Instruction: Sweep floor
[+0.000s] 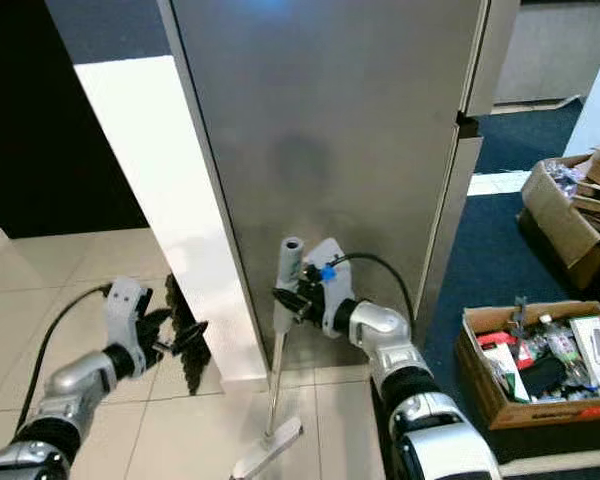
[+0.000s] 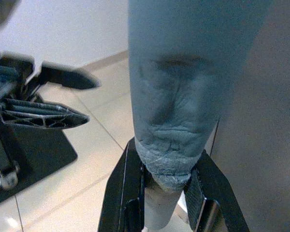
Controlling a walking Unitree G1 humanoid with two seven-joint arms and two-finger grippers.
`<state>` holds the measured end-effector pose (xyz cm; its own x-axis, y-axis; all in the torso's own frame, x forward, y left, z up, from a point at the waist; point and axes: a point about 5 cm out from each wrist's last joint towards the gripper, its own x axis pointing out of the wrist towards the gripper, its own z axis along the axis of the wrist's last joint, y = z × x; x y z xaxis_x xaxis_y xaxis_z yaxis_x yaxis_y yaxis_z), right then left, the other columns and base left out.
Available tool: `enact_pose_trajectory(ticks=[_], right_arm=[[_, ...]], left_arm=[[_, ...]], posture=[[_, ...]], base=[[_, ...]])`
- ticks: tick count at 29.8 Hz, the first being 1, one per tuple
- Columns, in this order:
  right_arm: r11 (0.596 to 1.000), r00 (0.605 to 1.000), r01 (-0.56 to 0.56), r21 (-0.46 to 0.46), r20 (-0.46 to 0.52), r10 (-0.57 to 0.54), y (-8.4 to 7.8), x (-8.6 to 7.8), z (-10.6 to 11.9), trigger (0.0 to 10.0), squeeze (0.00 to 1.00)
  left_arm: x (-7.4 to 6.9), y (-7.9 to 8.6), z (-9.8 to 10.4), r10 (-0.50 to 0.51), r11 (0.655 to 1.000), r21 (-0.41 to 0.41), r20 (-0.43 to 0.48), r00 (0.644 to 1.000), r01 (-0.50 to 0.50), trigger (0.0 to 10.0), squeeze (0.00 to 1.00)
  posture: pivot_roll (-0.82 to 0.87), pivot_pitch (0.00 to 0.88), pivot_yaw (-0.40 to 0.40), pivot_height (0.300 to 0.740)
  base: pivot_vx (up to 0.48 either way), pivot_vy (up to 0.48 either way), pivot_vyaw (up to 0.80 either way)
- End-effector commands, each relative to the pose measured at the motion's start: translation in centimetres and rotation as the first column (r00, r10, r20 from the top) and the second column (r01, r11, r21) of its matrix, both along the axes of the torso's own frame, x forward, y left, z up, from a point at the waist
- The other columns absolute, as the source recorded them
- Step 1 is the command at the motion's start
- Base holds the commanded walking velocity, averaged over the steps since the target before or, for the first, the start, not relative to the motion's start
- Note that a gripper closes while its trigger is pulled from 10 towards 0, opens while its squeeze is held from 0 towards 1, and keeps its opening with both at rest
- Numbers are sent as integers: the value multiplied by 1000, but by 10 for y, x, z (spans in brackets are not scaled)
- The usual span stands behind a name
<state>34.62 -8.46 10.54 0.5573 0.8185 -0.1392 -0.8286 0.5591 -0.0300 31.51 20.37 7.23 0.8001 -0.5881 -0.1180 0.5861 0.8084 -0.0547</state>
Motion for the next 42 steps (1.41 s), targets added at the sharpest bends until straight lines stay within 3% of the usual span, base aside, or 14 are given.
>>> enact_pose_trajectory(ticks=[1,2,7,14,19,23,29,42], right_arm=[[999,996,-39,8,85,38,10,6,21,10000,0],[999,993,-43,4,106,42,11,9,27,10000,0],[999,989,-51,3,142,50,11,14,40,10000,0],[995,973,-102,9,209,98,11,21,68,10000,0],[991,964,-137,4,230,133,9,22,79,10000,0],[971,946,-241,15,228,231,10,15,82,10000,0],[948,933,-317,6,182,311,6,8,76,10000,0],[933,921,-361,0,161,356,16,0,68,10000,0]], left_arm=[[2,-5,8,-57,998,-8,38,998,57,10000,0],[3,-13,17,-117,992,-32,79,990,120,10000,0],[2,-22,35,-226,971,-38,152,962,235,10000,0],[-4,-27,48,-379,925,73,182,907,372,10000,0],[-6,-19,39,-365,926,158,143,920,343,10000,0],[-3,-15,42,-301,949,145,153,941,280,10000,0],[-2,-17,50,-315,946,137,180,932,294,10000,0],[-3,-25,64,-371,928,66,217,903,366,10000,0]], posture=[[35,0,8,740],[36,0,2,740],[37,0,-7,740],[37,0,-12,740],[37,0,-12,740],[37,0,-12,740],[35,0,-10,740],[34,0,1,740]], base=[[0,0,0],[0,0,0],[0,0,0],[0,0,0],[0,0,0],[0,0,0],[0,0,0],[0,0,0]])
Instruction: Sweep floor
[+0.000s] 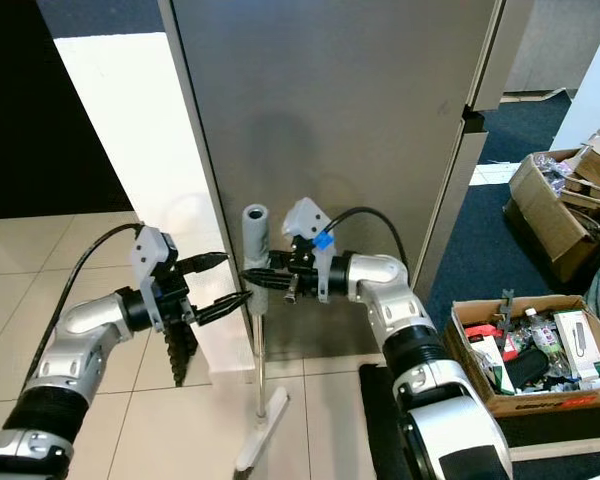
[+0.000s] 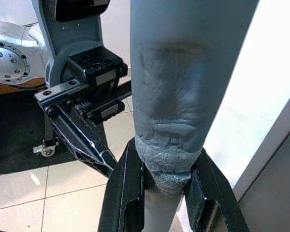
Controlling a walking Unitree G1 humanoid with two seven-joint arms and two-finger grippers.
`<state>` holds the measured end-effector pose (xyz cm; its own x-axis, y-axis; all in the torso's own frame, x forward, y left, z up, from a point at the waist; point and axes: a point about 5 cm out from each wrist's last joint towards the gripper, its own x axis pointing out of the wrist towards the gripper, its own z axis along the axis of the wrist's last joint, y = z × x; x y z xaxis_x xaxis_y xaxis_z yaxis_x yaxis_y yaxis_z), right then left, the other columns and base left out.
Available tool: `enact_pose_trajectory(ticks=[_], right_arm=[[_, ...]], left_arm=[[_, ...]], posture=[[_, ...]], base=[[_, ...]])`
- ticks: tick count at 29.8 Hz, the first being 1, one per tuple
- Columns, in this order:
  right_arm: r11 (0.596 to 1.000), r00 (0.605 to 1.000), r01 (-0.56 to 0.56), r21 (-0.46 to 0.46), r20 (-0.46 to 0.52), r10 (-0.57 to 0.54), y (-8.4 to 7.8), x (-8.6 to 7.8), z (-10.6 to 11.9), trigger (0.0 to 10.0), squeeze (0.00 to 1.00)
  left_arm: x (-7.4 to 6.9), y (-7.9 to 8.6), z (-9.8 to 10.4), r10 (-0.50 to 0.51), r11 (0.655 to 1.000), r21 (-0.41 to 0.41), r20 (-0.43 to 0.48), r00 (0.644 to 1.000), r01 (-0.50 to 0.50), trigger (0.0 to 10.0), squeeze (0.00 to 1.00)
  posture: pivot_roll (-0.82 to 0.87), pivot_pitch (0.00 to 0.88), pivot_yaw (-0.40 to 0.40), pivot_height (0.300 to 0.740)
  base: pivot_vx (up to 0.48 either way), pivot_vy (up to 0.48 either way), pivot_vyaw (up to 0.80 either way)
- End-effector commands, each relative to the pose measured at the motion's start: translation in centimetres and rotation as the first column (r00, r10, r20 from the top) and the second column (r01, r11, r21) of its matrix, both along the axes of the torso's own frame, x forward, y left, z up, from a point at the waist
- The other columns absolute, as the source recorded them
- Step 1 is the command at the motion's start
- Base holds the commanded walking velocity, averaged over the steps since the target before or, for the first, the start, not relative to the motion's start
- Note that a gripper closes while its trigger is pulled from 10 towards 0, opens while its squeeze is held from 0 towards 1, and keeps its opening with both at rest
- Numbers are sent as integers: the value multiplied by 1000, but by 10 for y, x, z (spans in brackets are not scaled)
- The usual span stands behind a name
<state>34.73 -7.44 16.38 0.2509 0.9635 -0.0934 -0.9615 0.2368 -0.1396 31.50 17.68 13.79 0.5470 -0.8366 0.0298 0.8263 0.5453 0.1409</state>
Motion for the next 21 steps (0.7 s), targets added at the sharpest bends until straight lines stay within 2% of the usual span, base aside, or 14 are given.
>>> enact_pose_trajectory(ticks=[1,5,7,8,10,11,13,15,17,21], right_arm=[[999,999,-16,38,34,14,5,-1,10,10000,0],[996,999,-46,70,20,45,9,-5,13,10000,0],[996,999,-46,70,20,45,9,-5,13,10000,0],[994,998,-67,86,14,66,10,-8,15,10000,0],[994,998,-67,86,14,66,10,-8,15,10000,0],[991,996,-86,106,9,85,10,-10,18,10000,0],[991,996,-86,106,9,85,10,-10,18,10000,0],[987,994,-108,120,5,108,9,-11,20,10000,0],[976,984,-175,128,-8,178,9,-16,24,10000,0],[971,978,-207,117,-11,210,9,-18,24,10000,0]], left_arm=[[-2,2,-2,-16,1000,1,-17,1000,16,10000,0],[-7,-1,-5,-75,997,5,-52,996,76,10000,0],[-7,-1,-5,-75,997,5,-52,996,76,10000,0],[-11,-3,-7,-110,994,5,-73,991,111,10000,0],[-11,-3,-7,-110,994,5,-73,991,111,10000,0],[-14,-4,-9,-145,989,7,-92,985,146,10000,0],[-14,-4,-9,-145,989,7,-92,985,146,10000,0],[-17,-6,-10,-173,984,9,-107,979,175,10000,0],[-22,-6,-9,-217,976,6,-127,968,219,10000,0],[-23,-5,-8,-234,972,3,-134,963,236,10000,0]], posture=[[34,0,1,740],[32,0,4,740],[32,0,4,740],[32,0,4,740],[32,0,4,740],[32,0,4,740],[32,0,4,740],[32,0,4,740],[33,0,3,740],[33,0,3,740]], base=[[0,0,0],[0,0,0],[0,0,0],[0,0,0],[0,0,0],[0,0,0],[0,0,0],[0,0,0],[0,0,0],[0,0,0]])
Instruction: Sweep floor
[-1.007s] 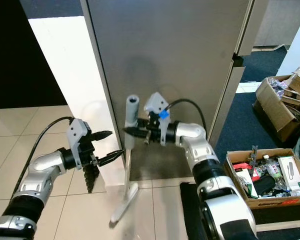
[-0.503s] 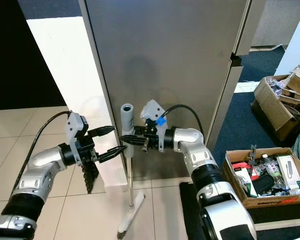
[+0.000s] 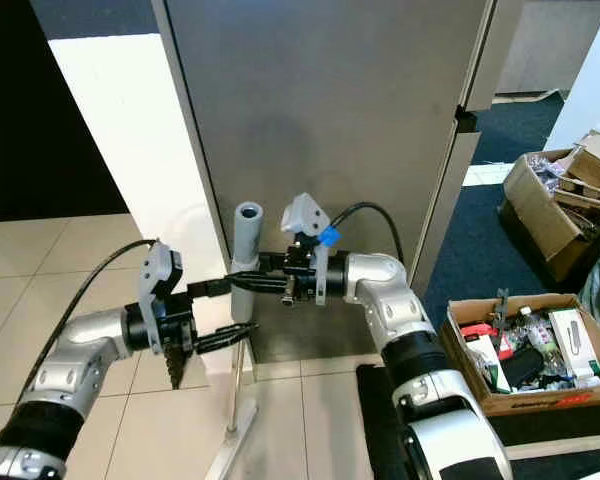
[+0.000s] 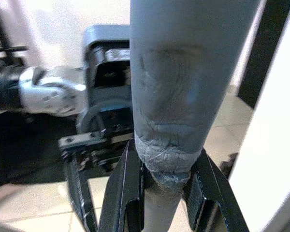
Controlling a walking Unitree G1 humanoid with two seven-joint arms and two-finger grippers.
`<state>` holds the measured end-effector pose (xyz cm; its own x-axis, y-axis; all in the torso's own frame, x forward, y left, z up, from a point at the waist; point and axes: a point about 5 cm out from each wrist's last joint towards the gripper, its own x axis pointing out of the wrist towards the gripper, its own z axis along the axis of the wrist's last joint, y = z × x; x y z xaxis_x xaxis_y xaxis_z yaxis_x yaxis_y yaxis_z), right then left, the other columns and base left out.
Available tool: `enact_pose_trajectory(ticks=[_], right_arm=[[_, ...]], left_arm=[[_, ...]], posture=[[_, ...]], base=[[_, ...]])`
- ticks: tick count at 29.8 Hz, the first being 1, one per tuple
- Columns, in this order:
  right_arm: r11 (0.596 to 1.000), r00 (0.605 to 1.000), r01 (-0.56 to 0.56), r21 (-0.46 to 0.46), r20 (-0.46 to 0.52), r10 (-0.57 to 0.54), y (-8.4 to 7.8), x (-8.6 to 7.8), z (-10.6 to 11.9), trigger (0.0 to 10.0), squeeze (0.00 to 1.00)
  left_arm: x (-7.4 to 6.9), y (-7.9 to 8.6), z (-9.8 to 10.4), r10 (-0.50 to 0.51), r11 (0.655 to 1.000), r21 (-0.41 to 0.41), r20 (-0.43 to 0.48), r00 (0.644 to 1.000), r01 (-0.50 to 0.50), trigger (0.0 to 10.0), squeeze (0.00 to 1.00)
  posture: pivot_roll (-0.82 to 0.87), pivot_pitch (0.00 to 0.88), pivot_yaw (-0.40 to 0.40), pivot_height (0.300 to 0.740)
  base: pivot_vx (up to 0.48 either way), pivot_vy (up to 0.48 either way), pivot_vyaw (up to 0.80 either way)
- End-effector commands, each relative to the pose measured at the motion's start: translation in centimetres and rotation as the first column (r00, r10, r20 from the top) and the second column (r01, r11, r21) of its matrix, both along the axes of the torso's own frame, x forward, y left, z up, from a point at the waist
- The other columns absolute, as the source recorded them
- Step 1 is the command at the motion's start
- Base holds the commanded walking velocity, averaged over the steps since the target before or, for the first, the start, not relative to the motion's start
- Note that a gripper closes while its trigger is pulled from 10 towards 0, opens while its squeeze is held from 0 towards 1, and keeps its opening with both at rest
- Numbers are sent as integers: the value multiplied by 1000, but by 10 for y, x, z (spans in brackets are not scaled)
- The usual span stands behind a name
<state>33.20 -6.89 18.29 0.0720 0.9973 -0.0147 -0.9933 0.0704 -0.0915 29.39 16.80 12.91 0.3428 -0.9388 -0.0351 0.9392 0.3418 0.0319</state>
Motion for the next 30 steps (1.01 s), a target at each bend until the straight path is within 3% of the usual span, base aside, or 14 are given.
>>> enact_pose_trajectory(ticks=[1,8,21,22,30], right_arm=[[998,998,-58,18,8,58,5,-5,4,10000,0],[985,986,-167,-51,-5,167,14,-16,-2,10000,0],[976,980,-201,-80,-14,200,16,-20,-3,10000,0],[974,978,-207,-90,-19,206,16,-21,-4,10000,0],[972,980,-199,-123,-23,198,12,-19,-6,10000,0]], left_arm=[[-4,4,1,-30,999,15,-15,999,30,10000,0],[-13,4,3,-105,994,-4,-54,993,105,10000,0],[-20,3,8,-151,988,-33,-67,986,149,10000,0],[-24,3,8,-170,985,-39,-79,982,168,0,0],[-32,4,6,-212,977,-32,-111,971,209,0,0]], posture=[[35,0,3,740],[38,0,7,740],[39,0,4,740],[38,0,2,740],[38,0,1,740]], base=[[0,0,0],[0,0,0],[0,0,0],[0,0,0],[0,0,0]])
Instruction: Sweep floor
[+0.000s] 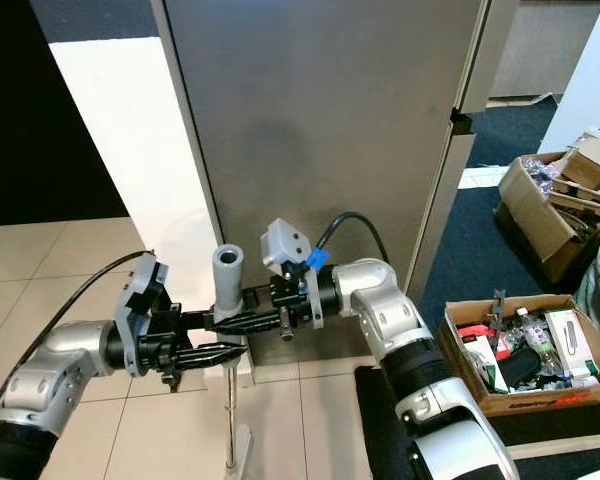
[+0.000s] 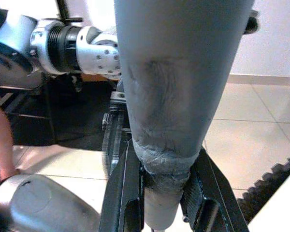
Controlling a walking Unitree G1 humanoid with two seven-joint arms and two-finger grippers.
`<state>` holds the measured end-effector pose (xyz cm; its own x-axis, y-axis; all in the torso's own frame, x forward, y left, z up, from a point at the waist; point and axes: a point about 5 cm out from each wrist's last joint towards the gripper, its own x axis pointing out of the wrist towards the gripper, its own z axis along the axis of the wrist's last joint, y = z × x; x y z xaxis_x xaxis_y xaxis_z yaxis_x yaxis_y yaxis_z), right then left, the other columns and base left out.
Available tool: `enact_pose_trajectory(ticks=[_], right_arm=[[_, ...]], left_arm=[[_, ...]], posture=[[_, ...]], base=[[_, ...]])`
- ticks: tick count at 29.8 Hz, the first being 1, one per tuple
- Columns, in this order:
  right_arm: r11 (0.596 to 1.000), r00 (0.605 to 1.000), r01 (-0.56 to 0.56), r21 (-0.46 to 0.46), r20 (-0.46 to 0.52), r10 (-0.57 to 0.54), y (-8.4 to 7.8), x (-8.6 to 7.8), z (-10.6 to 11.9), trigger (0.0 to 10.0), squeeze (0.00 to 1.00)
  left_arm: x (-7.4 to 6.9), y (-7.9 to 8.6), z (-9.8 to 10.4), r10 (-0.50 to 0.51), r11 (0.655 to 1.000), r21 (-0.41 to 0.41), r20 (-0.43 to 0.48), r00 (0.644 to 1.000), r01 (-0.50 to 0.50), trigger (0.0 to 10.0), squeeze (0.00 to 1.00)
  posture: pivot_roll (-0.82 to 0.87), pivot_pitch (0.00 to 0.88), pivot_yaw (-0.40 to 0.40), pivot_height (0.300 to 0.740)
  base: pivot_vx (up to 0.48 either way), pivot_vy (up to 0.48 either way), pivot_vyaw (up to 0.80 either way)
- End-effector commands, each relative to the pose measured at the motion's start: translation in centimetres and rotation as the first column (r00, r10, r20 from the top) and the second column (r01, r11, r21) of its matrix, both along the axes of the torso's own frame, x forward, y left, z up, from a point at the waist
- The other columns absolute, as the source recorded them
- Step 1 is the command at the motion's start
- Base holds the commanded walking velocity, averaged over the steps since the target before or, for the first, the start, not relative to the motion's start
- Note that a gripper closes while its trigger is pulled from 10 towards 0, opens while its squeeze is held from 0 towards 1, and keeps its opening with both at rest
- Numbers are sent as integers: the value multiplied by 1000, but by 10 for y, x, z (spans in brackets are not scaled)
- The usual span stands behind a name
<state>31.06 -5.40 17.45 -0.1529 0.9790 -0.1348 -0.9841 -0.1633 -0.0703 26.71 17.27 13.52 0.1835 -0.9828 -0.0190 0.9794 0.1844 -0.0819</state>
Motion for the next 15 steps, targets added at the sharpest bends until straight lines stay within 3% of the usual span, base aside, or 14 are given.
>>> enact_pose_trajectory(ticks=[1,15], right_arm=[[1000,1000,24,-3,7,-24,-3,2,2,10000,0],[993,994,106,47,11,-107,1,7,5,10000,0]], left_arm=[[-6,-1,0,-52,998,23,-6,999,52,0,0],[-9,1,0,-45,998,34,-15,999,45,0,0]], posture=[[38,0,1,740],[41,0,2,740]], base=[[0,0,0],[0,0,0]])
